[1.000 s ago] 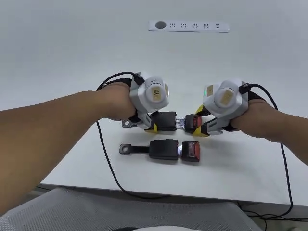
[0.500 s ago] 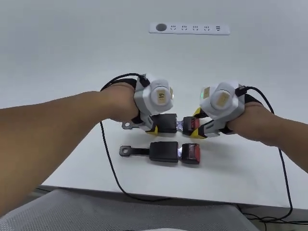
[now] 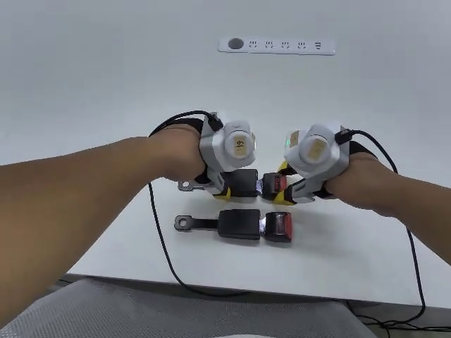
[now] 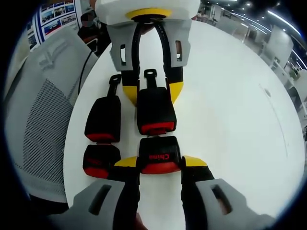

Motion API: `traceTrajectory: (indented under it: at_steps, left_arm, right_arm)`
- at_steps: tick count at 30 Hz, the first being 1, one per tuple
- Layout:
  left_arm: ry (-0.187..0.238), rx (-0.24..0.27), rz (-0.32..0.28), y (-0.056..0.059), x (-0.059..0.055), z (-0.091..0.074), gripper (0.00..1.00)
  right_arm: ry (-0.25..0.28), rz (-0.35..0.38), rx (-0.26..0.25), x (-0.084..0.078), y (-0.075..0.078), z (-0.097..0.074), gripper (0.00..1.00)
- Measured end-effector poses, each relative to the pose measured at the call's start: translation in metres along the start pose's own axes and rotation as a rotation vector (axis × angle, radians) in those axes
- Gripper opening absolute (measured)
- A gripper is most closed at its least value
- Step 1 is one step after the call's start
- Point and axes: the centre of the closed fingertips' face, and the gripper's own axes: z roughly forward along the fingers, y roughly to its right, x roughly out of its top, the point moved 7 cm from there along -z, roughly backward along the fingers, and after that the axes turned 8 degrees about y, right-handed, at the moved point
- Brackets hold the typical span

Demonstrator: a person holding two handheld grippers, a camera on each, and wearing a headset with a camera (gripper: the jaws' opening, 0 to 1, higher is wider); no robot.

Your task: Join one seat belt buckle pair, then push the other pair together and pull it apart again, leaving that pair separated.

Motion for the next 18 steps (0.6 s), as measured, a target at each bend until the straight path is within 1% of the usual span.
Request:
traceTrajectory:
  at_steps: [1, 2, 4, 6, 10, 12, 14, 16, 18]
  left_arm:
    - [0.002, 0.001, -0.001, 0.0035, 0.0033, -0.0036, 0.32]
    - [0.005, 0.002, -0.002, 0.0041, 0.0035, -0.0044, 0.32]
    - [0.011, 0.003, -0.007, 0.0029, 0.0012, -0.0025, 0.32]
    - [0.014, 0.003, -0.008, 0.0037, 0.0025, -0.0039, 0.32]
    - [0.009, 0.003, -0.006, 0.0035, 0.0014, -0.0023, 0.32]
    - [0.008, 0.004, -0.006, 0.0057, 0.0044, -0.0052, 0.32]
    - [0.011, 0.005, -0.006, 0.0025, 0.0003, -0.0022, 0.32]
    - [0.016, 0.005, -0.007, 0.0040, 0.0009, -0.0032, 0.32]
    - [0.020, 0.006, -0.009, 0.0021, -0.0016, -0.0009, 0.32]
  right_arm:
    - [0.000, 0.001, -0.001, 0.0000, -0.0002, -0.0002, 0.31]
    - [-0.001, 0.002, -0.001, 0.0006, -0.0007, -0.0007, 0.31]
    - [-0.006, 0.000, -0.003, 0.0009, -0.0004, -0.0011, 0.31]
    - [-0.010, -0.005, -0.001, 0.0002, 0.0009, -0.0014, 0.32]
    - [-0.015, -0.006, 0.002, 0.0004, 0.0007, -0.0014, 0.32]
    - [-0.017, -0.005, -0.001, 0.0004, -0.0001, -0.0019, 0.32]
    - [-0.020, -0.005, -0.002, 0.0003, -0.0005, -0.0024, 0.32]
    - [-0.025, -0.005, -0.003, -0.0008, -0.0016, -0.0041, 0.32]
    - [-0.027, -0.002, -0.004, -0.0021, -0.0011, -0.0060, 0.32]
